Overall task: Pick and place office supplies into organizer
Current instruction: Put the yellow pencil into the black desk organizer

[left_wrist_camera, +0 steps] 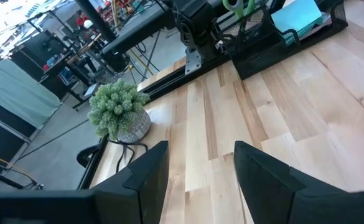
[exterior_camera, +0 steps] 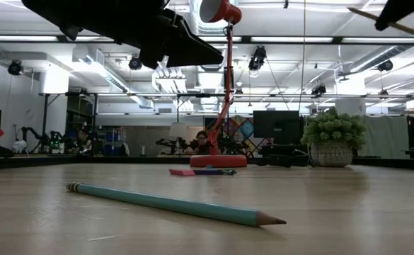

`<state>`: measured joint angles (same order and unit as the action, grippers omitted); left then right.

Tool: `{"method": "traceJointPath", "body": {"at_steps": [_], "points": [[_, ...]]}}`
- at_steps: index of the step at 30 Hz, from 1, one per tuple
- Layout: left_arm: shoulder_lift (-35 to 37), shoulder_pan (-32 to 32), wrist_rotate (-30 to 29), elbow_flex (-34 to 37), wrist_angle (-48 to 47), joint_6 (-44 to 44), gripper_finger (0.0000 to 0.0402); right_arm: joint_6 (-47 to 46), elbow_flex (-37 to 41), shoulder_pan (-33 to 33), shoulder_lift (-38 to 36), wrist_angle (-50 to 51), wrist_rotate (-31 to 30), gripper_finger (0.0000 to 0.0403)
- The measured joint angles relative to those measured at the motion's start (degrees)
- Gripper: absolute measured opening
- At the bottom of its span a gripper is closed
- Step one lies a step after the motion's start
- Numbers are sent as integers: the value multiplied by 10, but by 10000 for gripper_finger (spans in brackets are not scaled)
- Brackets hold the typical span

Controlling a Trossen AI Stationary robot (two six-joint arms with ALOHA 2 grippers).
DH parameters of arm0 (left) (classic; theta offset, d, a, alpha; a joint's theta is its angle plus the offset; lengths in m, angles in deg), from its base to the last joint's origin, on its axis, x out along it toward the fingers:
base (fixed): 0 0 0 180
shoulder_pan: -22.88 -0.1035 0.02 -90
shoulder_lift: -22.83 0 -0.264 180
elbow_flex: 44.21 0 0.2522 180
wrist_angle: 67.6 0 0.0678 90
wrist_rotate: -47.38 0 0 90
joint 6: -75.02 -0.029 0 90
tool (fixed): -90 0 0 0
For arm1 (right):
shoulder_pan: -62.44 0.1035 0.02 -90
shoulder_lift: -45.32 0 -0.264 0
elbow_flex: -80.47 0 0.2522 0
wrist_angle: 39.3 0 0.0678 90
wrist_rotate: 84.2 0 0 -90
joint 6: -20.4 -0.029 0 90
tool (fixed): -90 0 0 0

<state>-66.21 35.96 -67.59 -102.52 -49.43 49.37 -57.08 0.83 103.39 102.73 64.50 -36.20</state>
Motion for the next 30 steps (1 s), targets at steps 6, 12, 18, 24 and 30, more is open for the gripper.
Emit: {"method": "traceJointPath", "body": {"at_steps": [6, 12, 18, 24, 30], "points": [[0, 0, 0, 0, -5, 0, 167, -74, 50, 46, 1, -1, 19, 13], [0, 0, 0, 0, -6, 13, 167, -144, 77, 113, 12, -3, 20, 13], [0, 0, 0, 0, -13, 14, 167, -175, 99, 150, 47, -2, 17, 13], [0, 0, 0, 0, -13, 15, 167, -177, 114, 158, 83, 0, 19, 13], [0, 0, 0, 0, -13, 15, 167, -179, 124, 158, 109, -1, 15, 13]]}}
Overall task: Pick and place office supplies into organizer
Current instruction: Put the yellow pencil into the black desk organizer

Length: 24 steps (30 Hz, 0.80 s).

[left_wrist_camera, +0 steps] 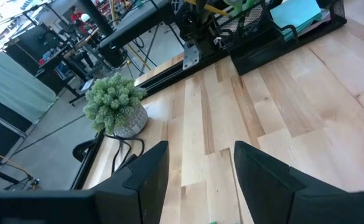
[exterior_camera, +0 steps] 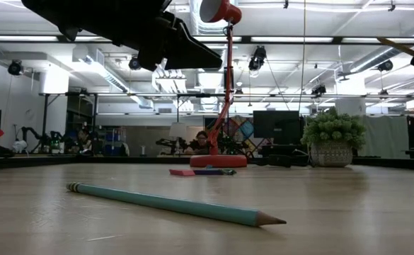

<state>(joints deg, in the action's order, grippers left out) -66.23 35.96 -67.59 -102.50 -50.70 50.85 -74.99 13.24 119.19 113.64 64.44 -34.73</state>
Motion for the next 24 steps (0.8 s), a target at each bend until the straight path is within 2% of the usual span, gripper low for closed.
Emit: {"method": "traceJointPath", "body": {"at_steps": [12, 24], "points": [[0, 0, 0, 0, 0, 0, 167, 29, 3, 3, 10, 1, 3, 13], [0, 0, 0, 0, 0, 0, 167, 13, 3, 81, 8, 0, 7, 13]]}}
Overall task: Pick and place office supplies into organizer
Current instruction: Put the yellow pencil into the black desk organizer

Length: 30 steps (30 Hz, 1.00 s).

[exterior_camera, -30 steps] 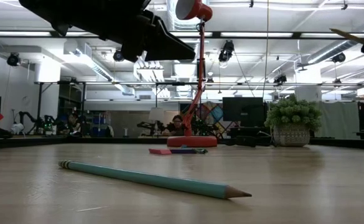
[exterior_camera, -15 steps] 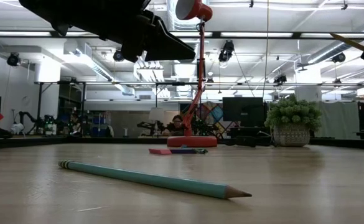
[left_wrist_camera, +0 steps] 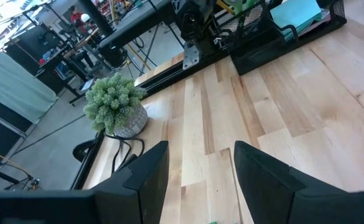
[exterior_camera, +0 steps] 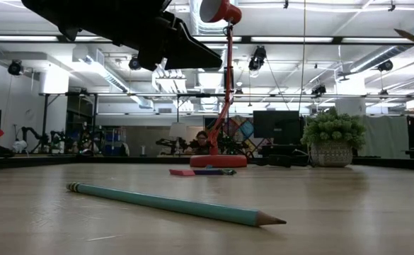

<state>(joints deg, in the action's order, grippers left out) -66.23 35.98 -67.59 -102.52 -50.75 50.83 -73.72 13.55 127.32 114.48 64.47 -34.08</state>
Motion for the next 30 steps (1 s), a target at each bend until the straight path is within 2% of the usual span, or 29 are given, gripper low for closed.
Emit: {"method": "traceJointPath", "body": {"at_steps": [19, 30], "points": [[0, 0, 0, 0, -3, 0, 167, -14, 53, 43, 2, 1, -65, 13], [0, 0, 0, 0, -3, 0, 167, -19, 48, 44, 3, 0, -51, 13]]}}
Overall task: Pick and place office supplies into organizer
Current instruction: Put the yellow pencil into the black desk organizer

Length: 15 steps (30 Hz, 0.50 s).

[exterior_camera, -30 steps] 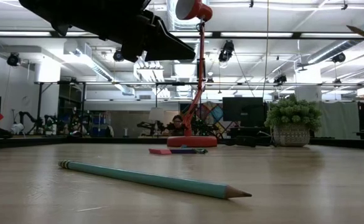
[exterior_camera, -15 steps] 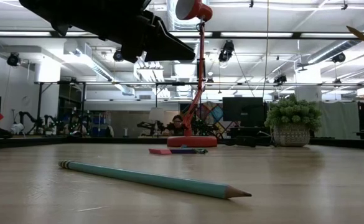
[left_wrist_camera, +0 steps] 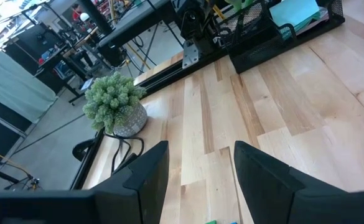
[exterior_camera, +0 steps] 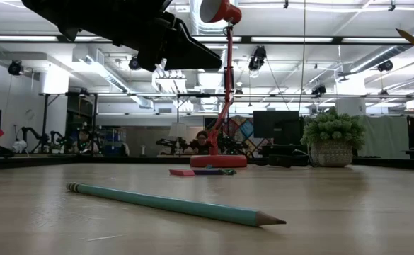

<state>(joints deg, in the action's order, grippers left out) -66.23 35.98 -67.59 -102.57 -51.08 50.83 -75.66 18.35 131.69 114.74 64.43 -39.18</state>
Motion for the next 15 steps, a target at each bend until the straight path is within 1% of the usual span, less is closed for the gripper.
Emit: {"method": "traceJointPath", "body": {"at_steps": [6, 8, 12, 15], "points": [[0, 0, 0, 0, 3, 0, 167, -2, -13, 1, 0, 0, 35, 13], [0, -1, 9, 0, 16, 11, 167, 2, -22, 2, 0, 0, 35, 13], [-8, -11, 64, 0, 84, 29, 167, 9, -29, 2, 0, 0, 30, 13], [-8, -22, 126, 0, 125, 35, 167, 11, -28, 2, 0, 0, 26, 13]]}}
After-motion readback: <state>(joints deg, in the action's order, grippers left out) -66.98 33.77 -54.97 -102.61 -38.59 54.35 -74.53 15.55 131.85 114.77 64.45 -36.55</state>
